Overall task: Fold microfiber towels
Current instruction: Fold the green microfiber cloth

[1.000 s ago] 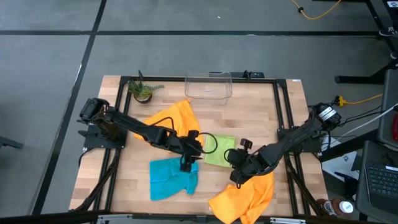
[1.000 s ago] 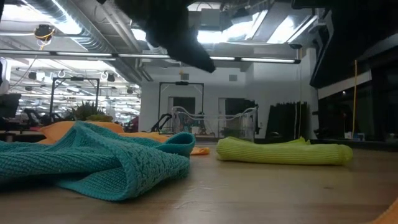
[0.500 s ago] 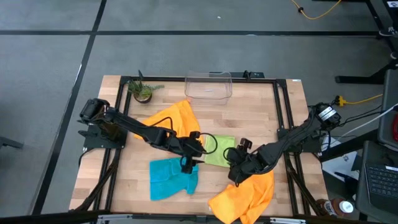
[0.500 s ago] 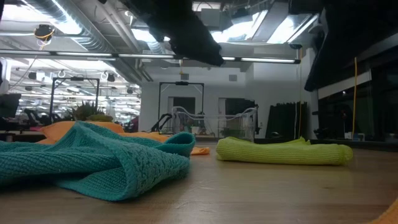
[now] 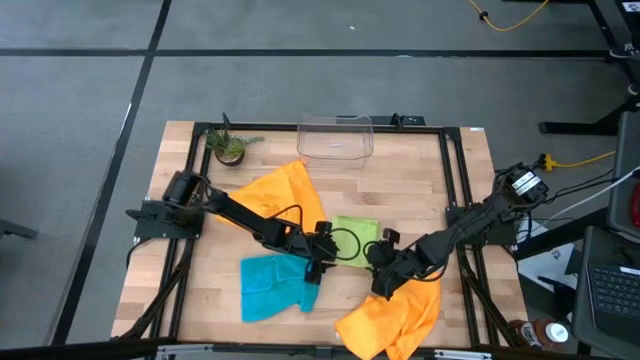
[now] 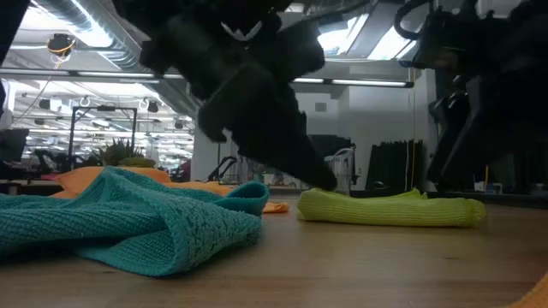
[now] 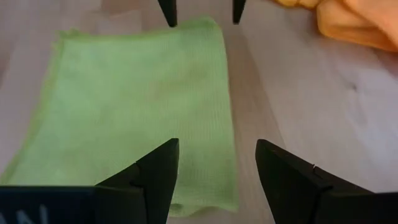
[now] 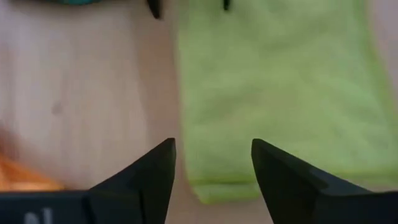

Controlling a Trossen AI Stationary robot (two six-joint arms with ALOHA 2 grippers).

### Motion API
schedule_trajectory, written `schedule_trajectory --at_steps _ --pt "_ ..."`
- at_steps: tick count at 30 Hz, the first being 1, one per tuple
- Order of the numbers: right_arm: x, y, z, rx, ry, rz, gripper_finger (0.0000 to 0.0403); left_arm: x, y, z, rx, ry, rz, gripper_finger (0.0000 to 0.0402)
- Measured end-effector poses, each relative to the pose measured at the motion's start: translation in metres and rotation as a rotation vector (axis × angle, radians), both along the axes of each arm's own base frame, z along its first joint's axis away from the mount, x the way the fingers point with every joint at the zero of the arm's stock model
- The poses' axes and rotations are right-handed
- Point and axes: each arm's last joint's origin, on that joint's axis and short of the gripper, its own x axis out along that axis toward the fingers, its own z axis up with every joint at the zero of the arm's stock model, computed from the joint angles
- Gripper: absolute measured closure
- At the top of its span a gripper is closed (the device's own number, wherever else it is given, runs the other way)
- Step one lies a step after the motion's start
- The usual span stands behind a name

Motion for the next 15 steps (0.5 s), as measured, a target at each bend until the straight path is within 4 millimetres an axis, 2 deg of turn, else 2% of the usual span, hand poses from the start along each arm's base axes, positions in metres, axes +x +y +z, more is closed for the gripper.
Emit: schedule_trajectory --at_steps 4,7,15 --pt "-0.003 -0.001 -0.006 -0.002 0.001 0.024 0.0201 0.0 -0.003 -0.01 0.007 0.023 -0.007 0.0195" --pt "-0.006 -0.003 -0.011 0.002 0.028 0.033 0.0205 -0.001 -0.004 -0.01 0.018 0.022 0.001 0.0195" --pt "0.0 0.002 -0.031 -0.01 0.057 0.063 0.0206 -0.001 -0.004 -0.011 0.02 0.032 0.002 0.0195"
